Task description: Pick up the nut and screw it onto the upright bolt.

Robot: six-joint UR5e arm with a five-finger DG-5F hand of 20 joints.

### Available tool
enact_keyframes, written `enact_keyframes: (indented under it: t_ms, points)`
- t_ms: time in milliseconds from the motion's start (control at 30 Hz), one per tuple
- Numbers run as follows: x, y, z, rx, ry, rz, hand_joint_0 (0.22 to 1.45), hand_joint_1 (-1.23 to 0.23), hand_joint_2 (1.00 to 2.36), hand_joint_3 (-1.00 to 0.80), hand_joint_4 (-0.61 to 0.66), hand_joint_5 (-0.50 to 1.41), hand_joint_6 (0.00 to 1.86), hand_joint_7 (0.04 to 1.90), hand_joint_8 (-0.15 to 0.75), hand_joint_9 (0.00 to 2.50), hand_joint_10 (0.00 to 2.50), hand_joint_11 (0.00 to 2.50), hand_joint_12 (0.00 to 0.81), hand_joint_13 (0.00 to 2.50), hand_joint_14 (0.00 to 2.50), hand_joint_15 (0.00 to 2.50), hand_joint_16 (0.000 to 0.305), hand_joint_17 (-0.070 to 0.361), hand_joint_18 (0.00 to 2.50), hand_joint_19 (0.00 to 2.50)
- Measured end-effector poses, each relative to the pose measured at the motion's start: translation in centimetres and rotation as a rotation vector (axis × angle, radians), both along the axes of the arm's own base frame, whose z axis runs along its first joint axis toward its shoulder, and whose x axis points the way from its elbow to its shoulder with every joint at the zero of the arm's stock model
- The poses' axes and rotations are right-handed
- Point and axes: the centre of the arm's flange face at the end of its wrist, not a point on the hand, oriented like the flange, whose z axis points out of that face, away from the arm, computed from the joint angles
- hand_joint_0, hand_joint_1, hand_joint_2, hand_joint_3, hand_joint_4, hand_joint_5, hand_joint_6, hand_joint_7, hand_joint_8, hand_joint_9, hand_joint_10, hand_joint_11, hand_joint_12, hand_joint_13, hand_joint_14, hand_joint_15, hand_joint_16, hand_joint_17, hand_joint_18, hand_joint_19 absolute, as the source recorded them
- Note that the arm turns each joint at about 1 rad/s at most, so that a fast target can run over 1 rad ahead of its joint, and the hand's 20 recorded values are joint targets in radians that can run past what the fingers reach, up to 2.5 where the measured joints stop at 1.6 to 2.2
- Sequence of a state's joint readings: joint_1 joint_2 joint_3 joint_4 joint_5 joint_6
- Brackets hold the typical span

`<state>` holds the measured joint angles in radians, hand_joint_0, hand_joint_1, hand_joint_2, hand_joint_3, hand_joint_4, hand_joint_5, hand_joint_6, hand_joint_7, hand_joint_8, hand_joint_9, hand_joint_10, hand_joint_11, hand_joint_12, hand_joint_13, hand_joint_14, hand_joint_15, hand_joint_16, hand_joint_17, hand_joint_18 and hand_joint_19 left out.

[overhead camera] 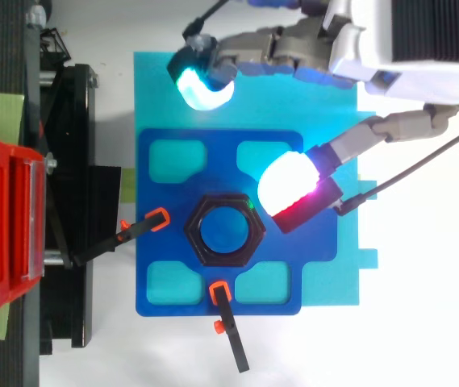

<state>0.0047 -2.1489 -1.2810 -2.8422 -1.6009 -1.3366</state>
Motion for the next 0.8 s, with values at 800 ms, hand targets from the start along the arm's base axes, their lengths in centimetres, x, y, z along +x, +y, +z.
enact_keyframes:
  t_ms: [800]
  points:
    - [2.0, 5.6, 0.9, 0.120, -0.059, 0.072, 0.41, -0.23, 1.00, -0.50, 0.17, -0.17, 0.50, 0.66, 0.260, 0.33, 0.00, 0.00, 0.393, 0.00, 0.00, 0.00, 0.061, 0.138, 0.00, 0.02]
